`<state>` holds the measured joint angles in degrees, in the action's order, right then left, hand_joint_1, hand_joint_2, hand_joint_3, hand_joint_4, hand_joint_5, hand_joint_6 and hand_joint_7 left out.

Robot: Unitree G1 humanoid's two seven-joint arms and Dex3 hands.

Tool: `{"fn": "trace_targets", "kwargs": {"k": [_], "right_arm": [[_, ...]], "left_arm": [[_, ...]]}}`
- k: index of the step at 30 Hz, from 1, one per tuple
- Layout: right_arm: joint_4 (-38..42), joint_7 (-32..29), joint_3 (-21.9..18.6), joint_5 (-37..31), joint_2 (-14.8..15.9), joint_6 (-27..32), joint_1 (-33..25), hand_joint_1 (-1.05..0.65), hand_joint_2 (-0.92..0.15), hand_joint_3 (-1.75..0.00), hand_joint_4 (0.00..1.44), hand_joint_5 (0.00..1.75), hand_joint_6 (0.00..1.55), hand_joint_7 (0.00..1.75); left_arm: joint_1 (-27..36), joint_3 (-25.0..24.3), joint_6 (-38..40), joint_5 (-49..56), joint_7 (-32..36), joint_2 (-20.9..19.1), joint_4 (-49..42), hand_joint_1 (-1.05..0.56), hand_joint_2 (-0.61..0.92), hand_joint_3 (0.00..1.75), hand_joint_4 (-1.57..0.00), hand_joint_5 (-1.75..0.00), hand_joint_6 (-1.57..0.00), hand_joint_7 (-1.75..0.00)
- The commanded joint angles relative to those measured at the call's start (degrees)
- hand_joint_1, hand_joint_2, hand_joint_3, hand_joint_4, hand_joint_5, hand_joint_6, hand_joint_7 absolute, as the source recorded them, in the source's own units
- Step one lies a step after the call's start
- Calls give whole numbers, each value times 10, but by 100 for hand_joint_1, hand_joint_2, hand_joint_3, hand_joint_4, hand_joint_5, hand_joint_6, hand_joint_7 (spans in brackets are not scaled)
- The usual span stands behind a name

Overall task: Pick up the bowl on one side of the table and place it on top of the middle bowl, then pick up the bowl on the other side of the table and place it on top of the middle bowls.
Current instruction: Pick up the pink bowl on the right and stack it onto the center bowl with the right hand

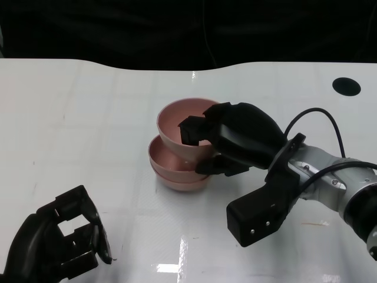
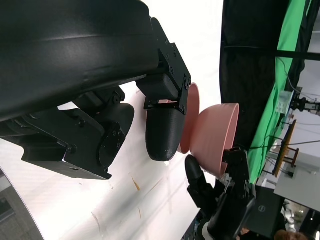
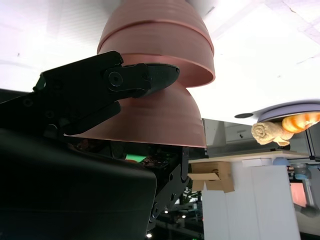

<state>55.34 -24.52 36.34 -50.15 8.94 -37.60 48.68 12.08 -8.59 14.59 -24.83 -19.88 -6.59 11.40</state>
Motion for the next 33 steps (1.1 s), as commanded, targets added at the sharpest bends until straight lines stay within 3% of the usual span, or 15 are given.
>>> {"fn": "trace_targets", "kwargs": {"k": [1,17,33], "right_arm": [[19,-13,7,-4,-4,0,20,-30,-82,-41,84,175,59,175],[86,-30,30,-12,-35,16,54,-28,-81,-37,84,175,59,175],[105,-9,43,-13,-54,20,77,-31,-91,-28,83,175,57,174]], "left_arm": [[5,2,-12,4,-8,-8,6,26,76,137,-90,-175,-74,-175],[7,5,-10,-4,-7,-8,9,25,74,139,-90,-175,-74,-175],[6,5,3,-10,-1,-4,18,27,77,138,-91,-175,-74,-175]]}}
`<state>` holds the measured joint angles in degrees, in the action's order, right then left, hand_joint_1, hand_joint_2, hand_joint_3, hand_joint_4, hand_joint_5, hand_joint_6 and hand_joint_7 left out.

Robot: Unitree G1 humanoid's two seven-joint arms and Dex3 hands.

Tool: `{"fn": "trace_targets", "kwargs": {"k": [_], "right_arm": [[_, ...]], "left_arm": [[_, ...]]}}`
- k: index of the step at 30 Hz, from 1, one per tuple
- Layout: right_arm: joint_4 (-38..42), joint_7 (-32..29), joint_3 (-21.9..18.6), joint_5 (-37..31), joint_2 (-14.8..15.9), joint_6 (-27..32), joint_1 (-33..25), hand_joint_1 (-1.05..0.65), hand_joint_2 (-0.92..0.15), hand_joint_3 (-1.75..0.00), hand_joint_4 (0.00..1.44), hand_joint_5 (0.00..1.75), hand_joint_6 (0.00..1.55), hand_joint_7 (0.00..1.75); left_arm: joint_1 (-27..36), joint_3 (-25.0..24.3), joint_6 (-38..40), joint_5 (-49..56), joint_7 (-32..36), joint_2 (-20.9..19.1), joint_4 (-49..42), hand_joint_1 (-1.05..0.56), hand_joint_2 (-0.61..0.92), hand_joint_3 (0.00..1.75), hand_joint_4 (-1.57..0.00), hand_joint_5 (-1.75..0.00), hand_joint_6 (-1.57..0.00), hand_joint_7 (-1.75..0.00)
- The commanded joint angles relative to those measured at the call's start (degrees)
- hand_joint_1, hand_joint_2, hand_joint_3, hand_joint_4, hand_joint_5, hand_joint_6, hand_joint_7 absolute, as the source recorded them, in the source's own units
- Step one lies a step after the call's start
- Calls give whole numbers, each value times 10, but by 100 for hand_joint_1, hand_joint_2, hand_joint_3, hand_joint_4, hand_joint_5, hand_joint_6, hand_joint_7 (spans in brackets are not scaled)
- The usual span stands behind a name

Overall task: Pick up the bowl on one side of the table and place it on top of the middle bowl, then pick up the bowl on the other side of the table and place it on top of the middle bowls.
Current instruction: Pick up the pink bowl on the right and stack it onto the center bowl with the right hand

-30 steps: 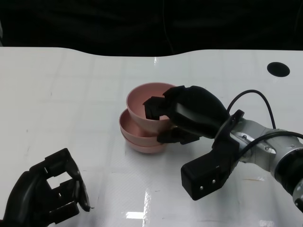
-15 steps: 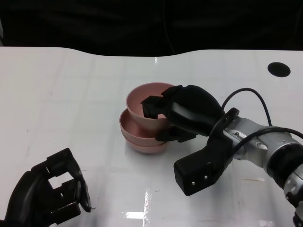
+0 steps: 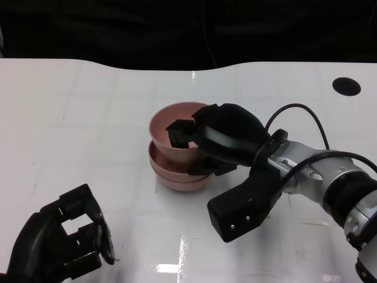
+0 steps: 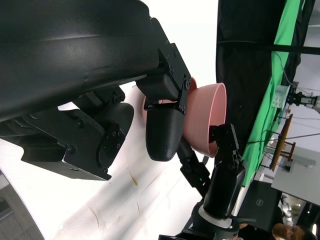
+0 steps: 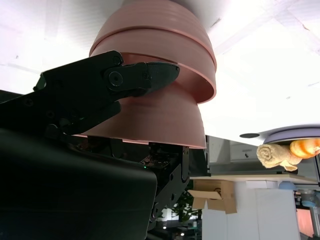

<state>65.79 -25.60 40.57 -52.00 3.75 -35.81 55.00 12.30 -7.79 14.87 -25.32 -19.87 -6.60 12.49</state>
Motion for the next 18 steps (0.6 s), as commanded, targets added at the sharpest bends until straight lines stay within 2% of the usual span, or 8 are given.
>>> {"fn": "trace_targets", "kwargs": {"k": [1,3,5,7,10,18], "right_arm": [[1,-1,4,2,-4,2,13,-30,-90,-27,83,175,57,174],[2,-5,9,-3,-6,1,11,-28,-89,-25,84,175,57,174],[4,-4,12,-4,-6,2,11,-29,-91,-21,83,175,61,161],[6,-5,13,-4,-7,4,10,-29,-91,-19,82,175,62,158],[8,-7,16,-6,-10,10,9,-26,-90,-15,83,175,60,169],[15,-19,21,-4,-13,9,2,-25,-92,-12,84,175,60,175]], "left_arm": [[4,-3,0,-3,-1,-4,7,27,77,138,-91,-175,-74,-175],[4,-2,-3,-1,-1,-4,6,28,78,138,-91,-175,-74,-175],[5,-2,-4,-1,-1,-3,5,28,78,138,-92,-175,-74,-175],[5,-2,-7,-1,-2,-1,4,29,78,139,-92,-175,-75,-175],[5,-2,-9,-1,-3,0,1,28,77,139,-92,-175,-75,-175],[5,-4,-12,1,-3,3,0,26,75,141,-91,-175,-74,-175]]}}
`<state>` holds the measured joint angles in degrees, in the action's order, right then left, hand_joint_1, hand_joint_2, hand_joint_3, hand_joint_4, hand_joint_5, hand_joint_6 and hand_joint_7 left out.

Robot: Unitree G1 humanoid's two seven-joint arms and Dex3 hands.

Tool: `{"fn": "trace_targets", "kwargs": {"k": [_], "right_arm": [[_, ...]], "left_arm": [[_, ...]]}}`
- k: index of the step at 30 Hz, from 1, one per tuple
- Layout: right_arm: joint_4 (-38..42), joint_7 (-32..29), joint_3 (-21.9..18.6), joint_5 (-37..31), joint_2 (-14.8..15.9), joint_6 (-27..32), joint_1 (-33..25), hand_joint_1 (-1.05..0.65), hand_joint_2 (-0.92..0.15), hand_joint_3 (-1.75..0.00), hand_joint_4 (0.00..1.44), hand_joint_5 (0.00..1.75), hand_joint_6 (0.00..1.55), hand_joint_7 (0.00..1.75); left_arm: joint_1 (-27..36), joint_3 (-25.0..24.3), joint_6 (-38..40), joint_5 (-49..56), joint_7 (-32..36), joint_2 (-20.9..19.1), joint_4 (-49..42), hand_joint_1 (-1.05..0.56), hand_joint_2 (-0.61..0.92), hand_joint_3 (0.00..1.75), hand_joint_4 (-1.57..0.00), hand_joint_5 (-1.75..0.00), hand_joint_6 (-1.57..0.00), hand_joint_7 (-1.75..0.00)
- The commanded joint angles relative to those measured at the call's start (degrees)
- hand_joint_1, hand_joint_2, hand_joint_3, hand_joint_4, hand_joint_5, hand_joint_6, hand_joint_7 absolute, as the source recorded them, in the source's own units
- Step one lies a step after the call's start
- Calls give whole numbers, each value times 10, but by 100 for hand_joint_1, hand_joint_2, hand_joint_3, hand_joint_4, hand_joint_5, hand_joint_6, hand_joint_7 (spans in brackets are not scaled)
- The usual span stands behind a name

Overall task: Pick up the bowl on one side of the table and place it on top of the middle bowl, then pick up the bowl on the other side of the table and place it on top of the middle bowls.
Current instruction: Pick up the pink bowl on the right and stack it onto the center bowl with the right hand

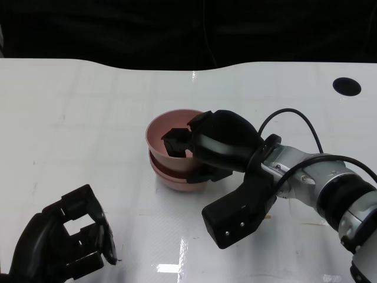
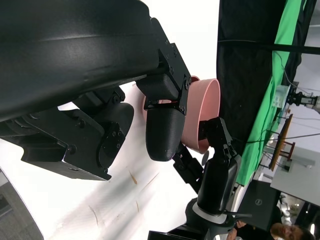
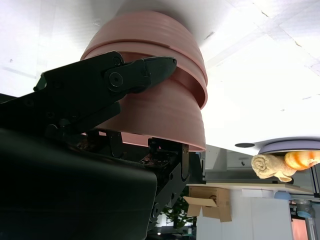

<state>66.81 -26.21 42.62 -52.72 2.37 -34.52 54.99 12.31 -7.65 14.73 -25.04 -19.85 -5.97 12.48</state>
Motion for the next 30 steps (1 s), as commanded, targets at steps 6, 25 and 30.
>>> {"fn": "trace_targets", "kwargs": {"k": [6,25,30], "right_arm": [[12,-10,3,4,-1,-4,-1,-27,-92,-13,84,175,61,175],[10,84,10,8,16,29,-5,-97,-92,-61,5,0,13,0],[4,79,21,-6,17,60,-12,-104,-92,-74,0,0,0,0]], "left_arm": [[5,-6,-2,-2,2,-4,6,26,74,142,-91,-175,-74,-175],[1,-10,3,-9,-2,-6,3,27,78,138,-91,-175,-73,-175],[2,-10,9,-11,-1,-10,8,27,79,138,-91,-175,-73,-175]]}}
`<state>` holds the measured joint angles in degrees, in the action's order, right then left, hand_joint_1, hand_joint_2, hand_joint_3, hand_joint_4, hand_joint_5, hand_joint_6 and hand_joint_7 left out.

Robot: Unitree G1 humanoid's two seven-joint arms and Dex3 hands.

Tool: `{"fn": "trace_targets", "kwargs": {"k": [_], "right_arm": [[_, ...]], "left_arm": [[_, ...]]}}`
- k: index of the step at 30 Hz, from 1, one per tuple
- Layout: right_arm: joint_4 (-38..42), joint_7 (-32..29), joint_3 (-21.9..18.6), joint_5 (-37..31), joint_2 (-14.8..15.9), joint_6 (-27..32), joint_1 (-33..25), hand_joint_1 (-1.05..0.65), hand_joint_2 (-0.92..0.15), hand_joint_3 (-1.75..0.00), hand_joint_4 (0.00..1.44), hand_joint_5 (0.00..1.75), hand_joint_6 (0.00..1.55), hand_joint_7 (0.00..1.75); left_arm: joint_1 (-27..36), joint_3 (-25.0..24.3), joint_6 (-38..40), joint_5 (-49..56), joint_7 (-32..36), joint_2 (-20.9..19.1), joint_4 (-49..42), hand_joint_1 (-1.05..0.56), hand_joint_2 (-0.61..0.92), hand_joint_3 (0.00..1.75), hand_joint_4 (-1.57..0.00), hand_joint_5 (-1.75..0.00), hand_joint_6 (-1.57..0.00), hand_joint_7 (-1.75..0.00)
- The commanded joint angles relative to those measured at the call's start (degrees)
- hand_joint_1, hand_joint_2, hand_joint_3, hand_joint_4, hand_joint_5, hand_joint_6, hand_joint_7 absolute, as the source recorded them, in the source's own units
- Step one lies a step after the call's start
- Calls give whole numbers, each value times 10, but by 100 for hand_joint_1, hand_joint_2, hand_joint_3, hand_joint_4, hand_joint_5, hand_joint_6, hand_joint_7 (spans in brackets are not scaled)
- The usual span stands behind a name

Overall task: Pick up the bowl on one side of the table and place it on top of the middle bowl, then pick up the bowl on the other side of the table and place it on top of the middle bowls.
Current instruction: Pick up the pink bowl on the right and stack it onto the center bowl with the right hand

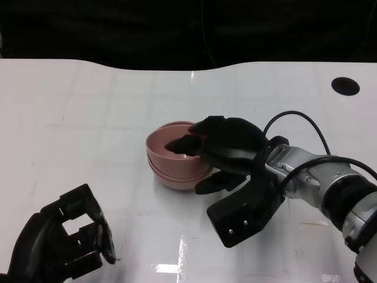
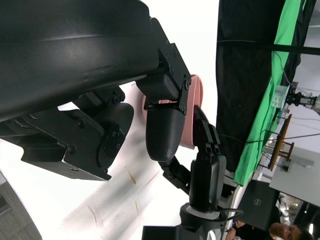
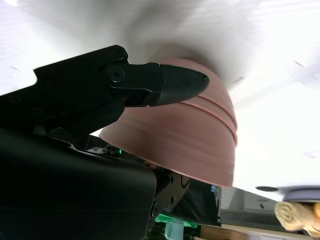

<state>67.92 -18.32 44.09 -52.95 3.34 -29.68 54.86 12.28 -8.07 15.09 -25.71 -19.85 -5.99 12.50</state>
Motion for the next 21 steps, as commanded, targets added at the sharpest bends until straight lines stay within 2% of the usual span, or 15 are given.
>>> {"fn": "trace_targets", "kwargs": {"k": [1,10,21], "right_arm": [[-8,-2,8,-6,7,17,-13,-105,-92,-76,0,0,0,0],[-21,11,16,-13,13,49,-24,-105,-92,-81,0,0,0,0],[-28,0,29,-22,24,56,-32,-105,-92,-83,0,0,0,0]], "left_arm": [[2,-6,6,-5,-1,-9,7,27,79,137,-92,-175,-73,-175],[-1,-6,-2,-3,-7,-10,-1,27,79,136,-92,-175,-73,-175],[-3,-5,-5,-1,-6,-9,-6,27,81,135,-93,-175,-73,-175]]}}
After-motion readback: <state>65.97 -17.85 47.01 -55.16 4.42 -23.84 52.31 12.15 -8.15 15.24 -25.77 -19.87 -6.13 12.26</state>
